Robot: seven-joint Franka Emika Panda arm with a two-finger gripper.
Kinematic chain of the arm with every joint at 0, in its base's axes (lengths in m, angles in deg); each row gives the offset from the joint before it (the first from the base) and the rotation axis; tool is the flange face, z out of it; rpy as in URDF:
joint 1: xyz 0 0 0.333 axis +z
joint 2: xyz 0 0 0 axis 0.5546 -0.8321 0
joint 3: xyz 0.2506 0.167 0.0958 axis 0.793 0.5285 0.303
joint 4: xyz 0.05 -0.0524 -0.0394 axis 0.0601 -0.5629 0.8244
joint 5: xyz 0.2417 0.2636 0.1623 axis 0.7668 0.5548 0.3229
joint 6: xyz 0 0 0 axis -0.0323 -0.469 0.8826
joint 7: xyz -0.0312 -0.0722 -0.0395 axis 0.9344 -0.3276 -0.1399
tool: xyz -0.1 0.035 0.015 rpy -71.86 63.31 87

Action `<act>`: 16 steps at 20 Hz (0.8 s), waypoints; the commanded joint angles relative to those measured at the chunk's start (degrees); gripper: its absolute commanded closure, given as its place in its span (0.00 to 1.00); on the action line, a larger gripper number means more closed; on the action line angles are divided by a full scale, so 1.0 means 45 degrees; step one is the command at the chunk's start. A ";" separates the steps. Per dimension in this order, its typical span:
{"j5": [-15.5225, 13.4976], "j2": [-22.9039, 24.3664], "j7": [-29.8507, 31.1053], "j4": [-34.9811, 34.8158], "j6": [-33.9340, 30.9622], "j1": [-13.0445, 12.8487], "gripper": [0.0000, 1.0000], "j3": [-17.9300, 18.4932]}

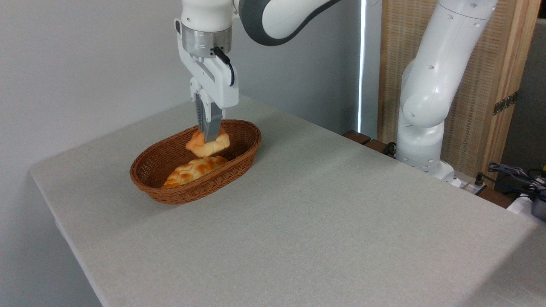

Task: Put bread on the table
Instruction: 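Carry the bread roll out of the basket and set it on the table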

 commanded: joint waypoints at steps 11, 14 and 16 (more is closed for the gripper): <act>0.1330 -0.2636 -0.1111 0.1109 0.1277 -0.0099 0.51 0.2753; 0.1330 -0.2811 -0.1111 0.1109 0.1569 -0.0099 0.33 0.3085; 0.1330 -0.2812 -0.1130 0.1070 0.1746 -0.0099 0.25 0.3105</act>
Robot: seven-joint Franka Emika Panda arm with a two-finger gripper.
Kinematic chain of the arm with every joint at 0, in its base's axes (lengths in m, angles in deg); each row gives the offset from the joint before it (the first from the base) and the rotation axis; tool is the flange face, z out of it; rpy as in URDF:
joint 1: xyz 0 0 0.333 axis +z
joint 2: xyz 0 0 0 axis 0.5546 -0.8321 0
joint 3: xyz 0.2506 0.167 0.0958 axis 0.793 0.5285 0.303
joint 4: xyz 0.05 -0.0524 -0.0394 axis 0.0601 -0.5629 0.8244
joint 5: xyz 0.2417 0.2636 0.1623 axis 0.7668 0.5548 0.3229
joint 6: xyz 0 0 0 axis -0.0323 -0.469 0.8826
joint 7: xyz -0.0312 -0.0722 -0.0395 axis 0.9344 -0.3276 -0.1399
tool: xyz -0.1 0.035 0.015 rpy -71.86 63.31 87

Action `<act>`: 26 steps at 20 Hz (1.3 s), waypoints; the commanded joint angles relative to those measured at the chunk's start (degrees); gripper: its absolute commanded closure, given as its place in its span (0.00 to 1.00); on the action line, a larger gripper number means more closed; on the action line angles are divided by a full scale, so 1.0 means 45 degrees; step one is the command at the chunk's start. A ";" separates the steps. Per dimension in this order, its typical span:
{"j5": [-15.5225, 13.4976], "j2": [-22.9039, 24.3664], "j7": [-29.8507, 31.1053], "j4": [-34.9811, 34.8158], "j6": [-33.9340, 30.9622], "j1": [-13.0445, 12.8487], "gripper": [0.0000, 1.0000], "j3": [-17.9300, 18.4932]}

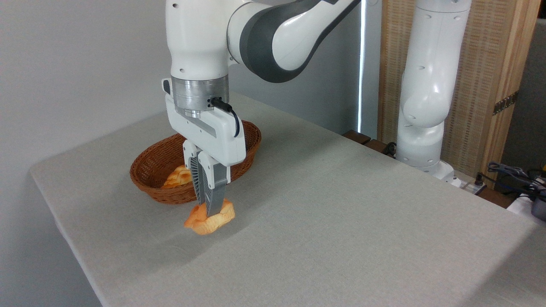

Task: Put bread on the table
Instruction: 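Carry the bread roll out of the basket and set it on the table, then open the gripper and raise it away from the bread roll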

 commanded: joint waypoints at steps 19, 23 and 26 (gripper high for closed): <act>0.0369 -0.0134 -0.0106 0.1167 -0.1043 -0.0119 0.00 0.0384; -0.0644 -0.0662 -0.0126 0.3219 -0.3466 -0.0119 0.00 0.0462; -0.0940 -0.1166 0.0127 0.4196 -0.4794 -0.0099 0.00 0.0443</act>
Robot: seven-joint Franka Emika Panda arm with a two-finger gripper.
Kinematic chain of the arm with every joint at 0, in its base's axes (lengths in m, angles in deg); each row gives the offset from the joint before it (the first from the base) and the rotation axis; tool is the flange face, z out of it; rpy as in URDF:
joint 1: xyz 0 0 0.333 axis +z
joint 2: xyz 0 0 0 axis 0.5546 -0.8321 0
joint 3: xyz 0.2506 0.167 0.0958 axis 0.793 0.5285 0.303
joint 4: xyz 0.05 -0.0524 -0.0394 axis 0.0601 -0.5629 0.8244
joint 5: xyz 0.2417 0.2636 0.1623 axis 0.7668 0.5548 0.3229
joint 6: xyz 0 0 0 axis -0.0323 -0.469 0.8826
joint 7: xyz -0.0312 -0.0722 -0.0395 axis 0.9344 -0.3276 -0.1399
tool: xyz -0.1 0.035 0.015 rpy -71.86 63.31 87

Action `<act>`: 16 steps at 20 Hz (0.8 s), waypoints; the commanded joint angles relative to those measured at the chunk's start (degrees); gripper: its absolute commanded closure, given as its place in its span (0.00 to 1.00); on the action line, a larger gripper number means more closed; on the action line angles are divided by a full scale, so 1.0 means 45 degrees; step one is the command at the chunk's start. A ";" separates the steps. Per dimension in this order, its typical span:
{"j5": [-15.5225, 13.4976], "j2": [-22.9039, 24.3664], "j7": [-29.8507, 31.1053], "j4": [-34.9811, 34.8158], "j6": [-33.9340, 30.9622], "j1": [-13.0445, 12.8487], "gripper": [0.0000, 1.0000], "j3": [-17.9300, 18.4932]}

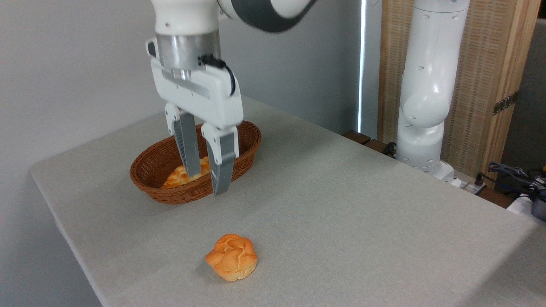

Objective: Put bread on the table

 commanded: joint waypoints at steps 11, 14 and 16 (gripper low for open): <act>-0.0861 -0.1361 0.1132 0.2529 -0.2737 -0.0116 0.00 0.0575; -0.0880 -0.1322 0.1151 0.2529 -0.2737 -0.0116 0.00 0.0575; -0.0899 -0.1322 0.1152 0.2529 -0.2931 -0.0058 0.00 0.0517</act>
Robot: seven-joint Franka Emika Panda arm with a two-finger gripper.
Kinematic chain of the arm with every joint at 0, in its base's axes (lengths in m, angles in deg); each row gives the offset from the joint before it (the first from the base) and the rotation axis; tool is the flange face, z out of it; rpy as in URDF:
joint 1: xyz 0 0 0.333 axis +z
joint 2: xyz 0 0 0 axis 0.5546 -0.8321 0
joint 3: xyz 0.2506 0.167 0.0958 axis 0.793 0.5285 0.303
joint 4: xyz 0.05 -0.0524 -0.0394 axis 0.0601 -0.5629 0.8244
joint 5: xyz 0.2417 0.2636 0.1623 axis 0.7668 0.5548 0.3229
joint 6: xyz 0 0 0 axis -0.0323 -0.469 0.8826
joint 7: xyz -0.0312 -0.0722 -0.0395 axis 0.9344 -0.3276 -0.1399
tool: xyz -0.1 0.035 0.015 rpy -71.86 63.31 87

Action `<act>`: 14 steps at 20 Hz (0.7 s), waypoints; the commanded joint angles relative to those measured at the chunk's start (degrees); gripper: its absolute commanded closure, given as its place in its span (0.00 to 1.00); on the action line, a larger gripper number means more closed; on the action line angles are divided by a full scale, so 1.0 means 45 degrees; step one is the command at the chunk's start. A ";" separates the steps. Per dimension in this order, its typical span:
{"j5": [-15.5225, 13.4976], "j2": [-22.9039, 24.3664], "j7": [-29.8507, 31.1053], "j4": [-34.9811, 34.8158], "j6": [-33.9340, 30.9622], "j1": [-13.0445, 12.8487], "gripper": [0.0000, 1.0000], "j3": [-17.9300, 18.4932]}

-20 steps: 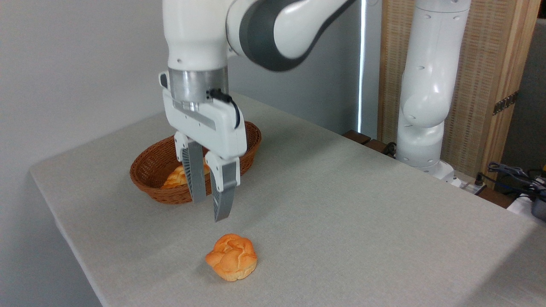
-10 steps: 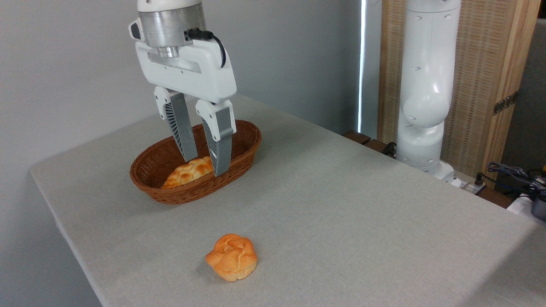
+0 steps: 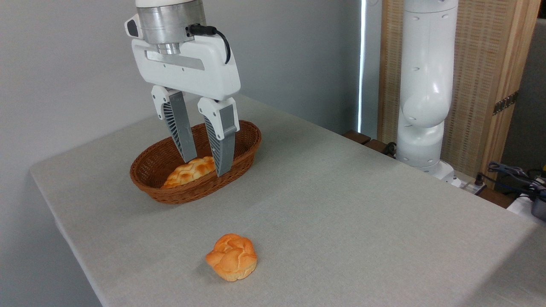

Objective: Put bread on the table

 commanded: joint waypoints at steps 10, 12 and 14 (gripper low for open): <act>-0.0624 0.0094 -0.0055 0.0171 -0.0667 0.9005 0.00 -0.8937; -0.0604 0.0114 -0.0075 0.0132 -0.0667 1.0139 0.00 -0.9955; -0.0604 0.0133 -0.0230 0.0132 -0.0667 1.0612 0.00 -1.0408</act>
